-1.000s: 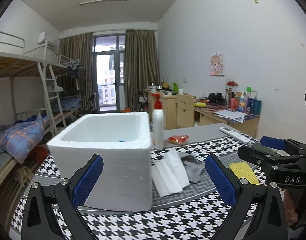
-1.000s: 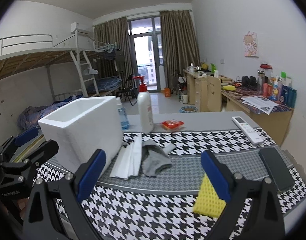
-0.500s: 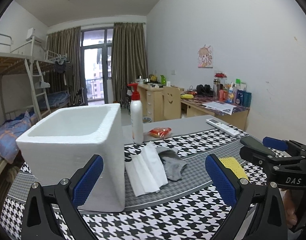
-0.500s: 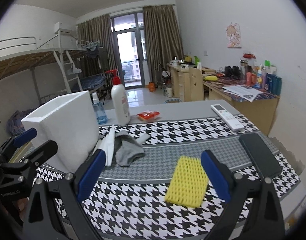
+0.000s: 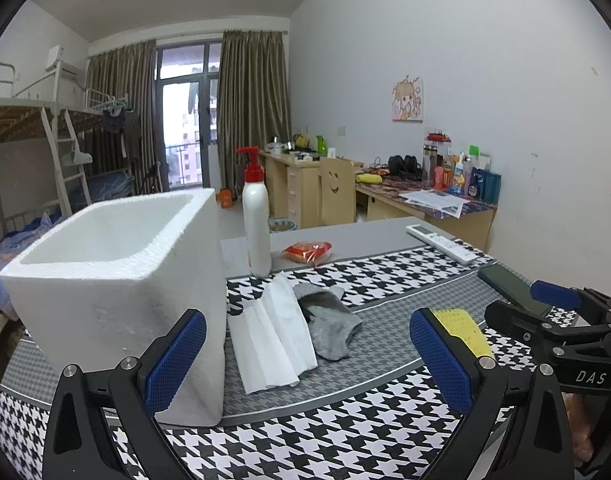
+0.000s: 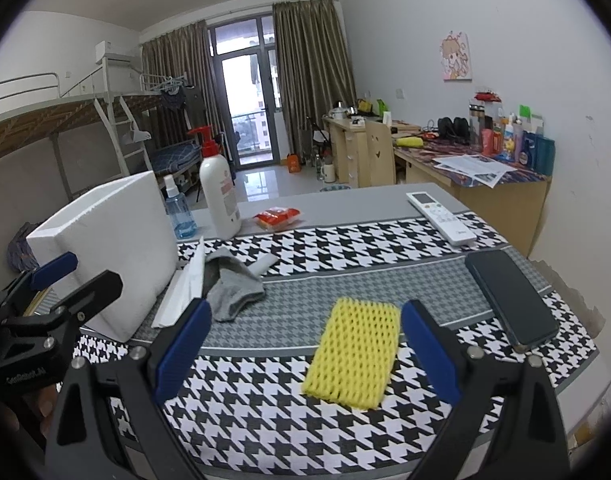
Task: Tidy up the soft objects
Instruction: 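Move the left tool to the white tissues while the right tool approaches the yellow mesh sleeve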
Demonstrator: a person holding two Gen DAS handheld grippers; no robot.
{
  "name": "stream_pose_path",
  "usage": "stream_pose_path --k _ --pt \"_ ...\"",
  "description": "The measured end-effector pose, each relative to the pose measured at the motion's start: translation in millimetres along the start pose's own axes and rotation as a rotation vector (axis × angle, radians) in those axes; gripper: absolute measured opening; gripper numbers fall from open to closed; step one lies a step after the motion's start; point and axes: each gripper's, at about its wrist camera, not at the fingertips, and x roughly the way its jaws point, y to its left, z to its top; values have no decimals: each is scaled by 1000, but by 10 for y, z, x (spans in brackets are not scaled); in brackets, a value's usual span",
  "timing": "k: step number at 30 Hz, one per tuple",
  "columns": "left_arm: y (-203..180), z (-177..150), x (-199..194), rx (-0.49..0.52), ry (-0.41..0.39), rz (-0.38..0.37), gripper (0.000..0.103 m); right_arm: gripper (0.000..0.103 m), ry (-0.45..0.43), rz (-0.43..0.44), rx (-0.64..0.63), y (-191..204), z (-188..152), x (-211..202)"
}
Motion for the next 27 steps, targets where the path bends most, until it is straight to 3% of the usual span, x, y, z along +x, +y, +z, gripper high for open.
stream_pose_path --k 18,27 --pt "-37 28 412 -6 63 31 102 97 58 -9 23 -224 -24 251" --pt "-14 51 586 2 84 87 102 97 113 5 13 -245 -58 423"
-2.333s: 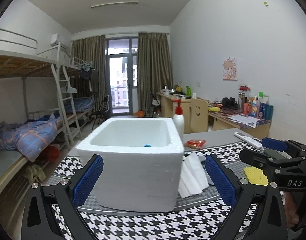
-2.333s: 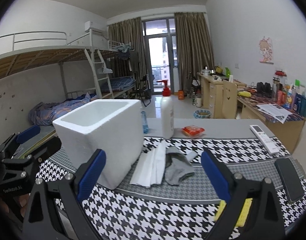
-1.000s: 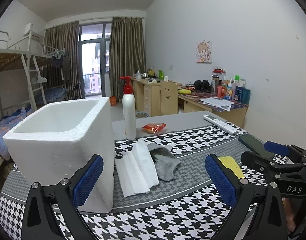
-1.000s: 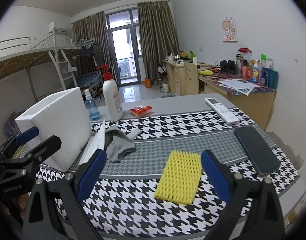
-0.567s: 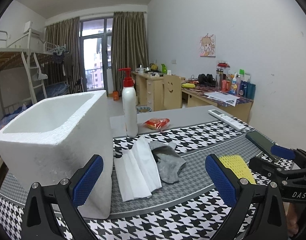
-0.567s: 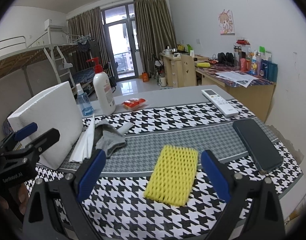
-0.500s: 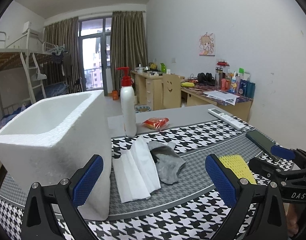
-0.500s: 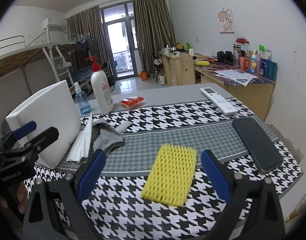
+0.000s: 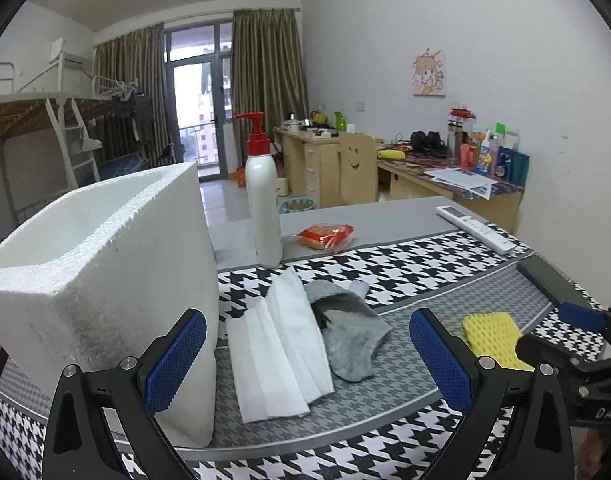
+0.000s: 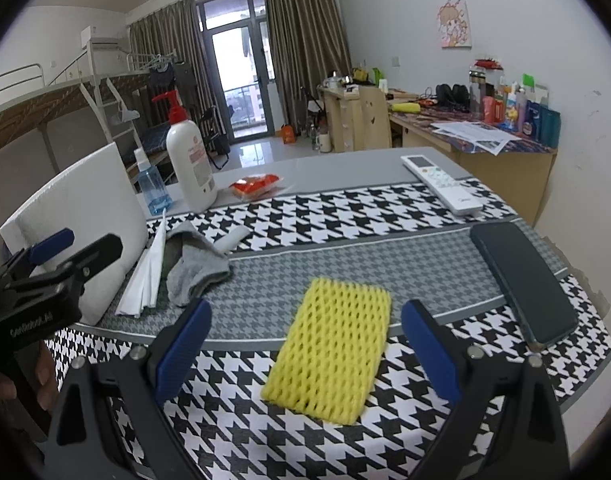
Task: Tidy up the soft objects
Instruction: 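Move the left tool to the white tissues while the right tool approaches the yellow mesh sleeve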
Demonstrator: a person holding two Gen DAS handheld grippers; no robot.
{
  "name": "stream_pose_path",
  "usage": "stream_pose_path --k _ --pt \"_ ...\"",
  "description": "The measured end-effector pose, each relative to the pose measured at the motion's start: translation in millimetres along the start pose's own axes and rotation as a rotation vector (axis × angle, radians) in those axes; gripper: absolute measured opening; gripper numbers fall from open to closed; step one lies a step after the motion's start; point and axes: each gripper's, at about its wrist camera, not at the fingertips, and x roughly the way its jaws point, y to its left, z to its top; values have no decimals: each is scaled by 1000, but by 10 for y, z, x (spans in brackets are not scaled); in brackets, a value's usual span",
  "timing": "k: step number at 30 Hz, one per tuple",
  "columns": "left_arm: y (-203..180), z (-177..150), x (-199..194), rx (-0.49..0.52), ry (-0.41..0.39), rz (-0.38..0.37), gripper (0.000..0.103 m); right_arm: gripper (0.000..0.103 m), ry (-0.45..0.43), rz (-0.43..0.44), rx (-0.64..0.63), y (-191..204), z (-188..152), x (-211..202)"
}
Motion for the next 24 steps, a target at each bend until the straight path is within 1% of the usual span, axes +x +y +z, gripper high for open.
stream_pose_path --k 3,6,10,13,16,18,20,24 --pt "63 7 27 -24 6 16 102 97 6 2 1 -15 8 28" --pt "77 5 80 -31 19 48 102 97 21 6 3 -33 13 80" --pt "50 -22 139 -22 50 47 101 97 31 5 -6 -30 13 116" --pt "23 -49 195 -18 77 60 96 97 43 7 -6 -37 15 146" --pt "24 -80 234 -25 103 48 89 97 51 8 -14 -27 13 171" --pt "28 -104 263 -23 116 61 87 97 56 9 -16 -21 15 186" --pt "49 -127 303 -30 138 63 81 97 59 9 -18 -21 17 200" --pt "85 -177 362 -40 176 74 76 97 68 9 -20 -15 25 237"
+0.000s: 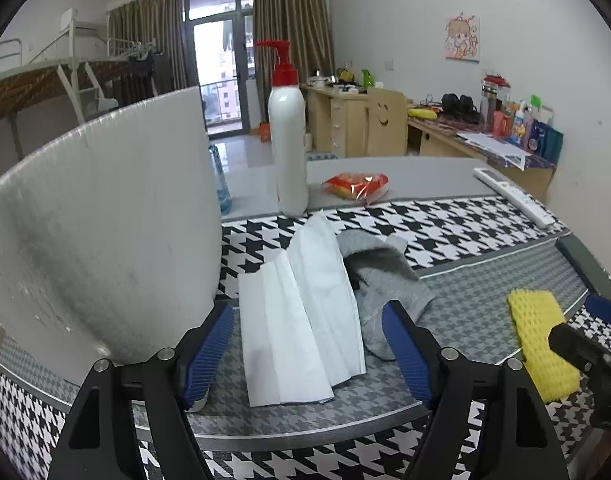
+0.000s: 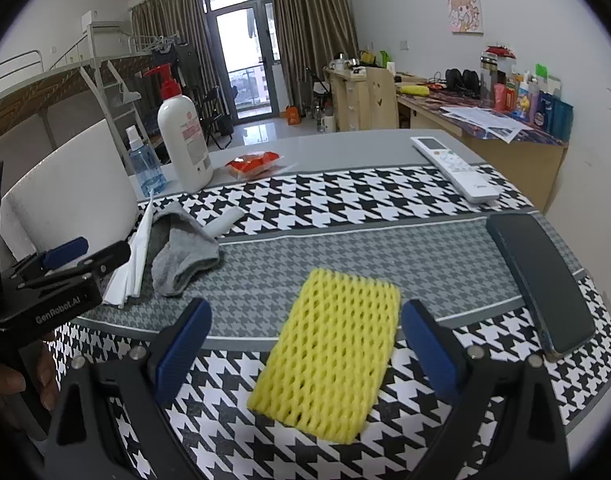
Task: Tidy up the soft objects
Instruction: 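Move the left tool to the white tissues while the right tool approaches the yellow mesh sleeve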
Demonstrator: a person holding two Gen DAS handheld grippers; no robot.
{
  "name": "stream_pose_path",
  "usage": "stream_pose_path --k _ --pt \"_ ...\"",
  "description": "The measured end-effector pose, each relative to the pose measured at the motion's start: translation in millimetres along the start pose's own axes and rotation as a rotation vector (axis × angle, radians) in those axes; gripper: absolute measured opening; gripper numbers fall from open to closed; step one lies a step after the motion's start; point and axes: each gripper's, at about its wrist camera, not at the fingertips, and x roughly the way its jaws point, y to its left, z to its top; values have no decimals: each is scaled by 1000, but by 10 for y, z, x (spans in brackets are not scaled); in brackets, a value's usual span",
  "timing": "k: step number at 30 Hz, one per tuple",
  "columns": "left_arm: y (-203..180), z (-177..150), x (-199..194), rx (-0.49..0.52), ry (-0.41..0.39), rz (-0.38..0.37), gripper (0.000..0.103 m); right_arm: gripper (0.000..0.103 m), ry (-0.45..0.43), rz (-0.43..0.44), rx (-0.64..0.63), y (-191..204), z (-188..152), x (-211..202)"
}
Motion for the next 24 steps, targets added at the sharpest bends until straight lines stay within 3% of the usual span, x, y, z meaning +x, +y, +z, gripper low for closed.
stream_pose_path --k 12,20,24 --pt "31 -85 186 -10 120 2 54 97 36 -2 -16 25 4 114" --pt "49 -125 300 -24 195 -25 32 97 58 -14 -16 8 -6 162" --pt "50 -138 299 -20 202 -22 28 93 79 -40 -21 10 -12 199"
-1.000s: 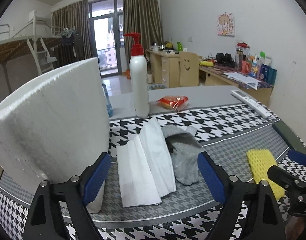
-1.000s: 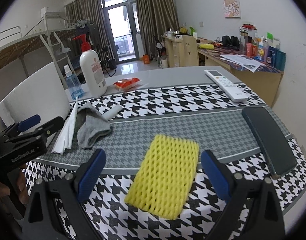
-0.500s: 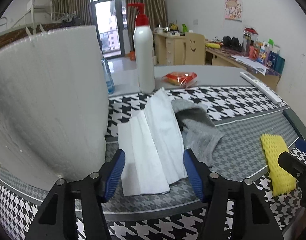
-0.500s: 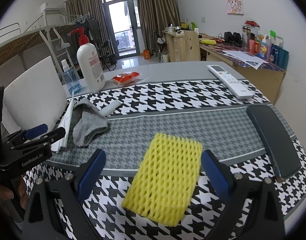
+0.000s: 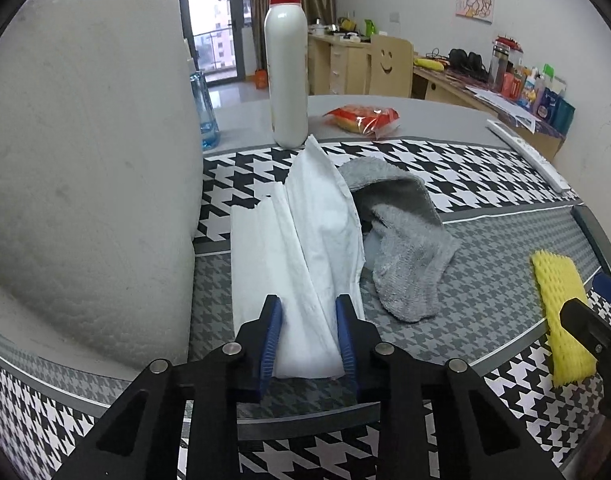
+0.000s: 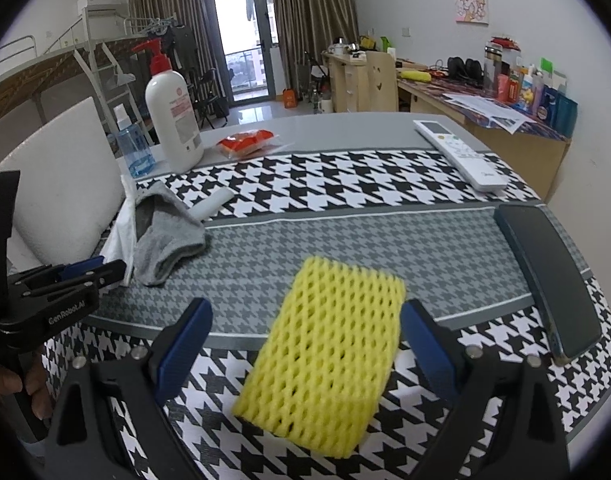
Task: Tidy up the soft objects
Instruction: 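Move the left tool to the white tissues while the right tool approaches the yellow mesh sleeve, then close the left tool on the white tissues while the right tool grasps the yellow mesh sleeve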
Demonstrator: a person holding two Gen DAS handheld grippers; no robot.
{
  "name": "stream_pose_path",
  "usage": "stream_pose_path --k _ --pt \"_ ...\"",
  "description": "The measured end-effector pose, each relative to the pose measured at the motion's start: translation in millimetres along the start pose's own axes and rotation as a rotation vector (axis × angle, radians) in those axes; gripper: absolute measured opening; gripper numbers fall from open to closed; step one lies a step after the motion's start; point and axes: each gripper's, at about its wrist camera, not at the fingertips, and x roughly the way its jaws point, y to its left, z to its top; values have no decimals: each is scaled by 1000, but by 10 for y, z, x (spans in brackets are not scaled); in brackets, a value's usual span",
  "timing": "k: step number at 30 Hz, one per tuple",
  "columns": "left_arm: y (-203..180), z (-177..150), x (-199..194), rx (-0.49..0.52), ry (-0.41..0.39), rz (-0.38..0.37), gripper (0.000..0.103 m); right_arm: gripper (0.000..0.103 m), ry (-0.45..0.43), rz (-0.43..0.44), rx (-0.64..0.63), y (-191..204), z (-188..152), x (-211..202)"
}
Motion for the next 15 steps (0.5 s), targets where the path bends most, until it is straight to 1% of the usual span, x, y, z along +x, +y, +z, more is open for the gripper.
stream_pose_path --k 4,7,9,11,15 --pt "12 -4 -9 1 -1 4 15 83 30 -8 3 -8 -14 54" --pt "13 0 -8 4 -1 -5 10 78 39 -19 4 -15 -19 68" --pt "21 0 -8 -2 -1 -11 10 75 45 -27 3 -12 -29 76" --pt "36 2 -7 -11 -1 -14 9 67 48 -47 -9 2 -41 77" --pt "36 1 -15 -14 -5 -23 8 56 53 -68 -8 -4 -55 67"
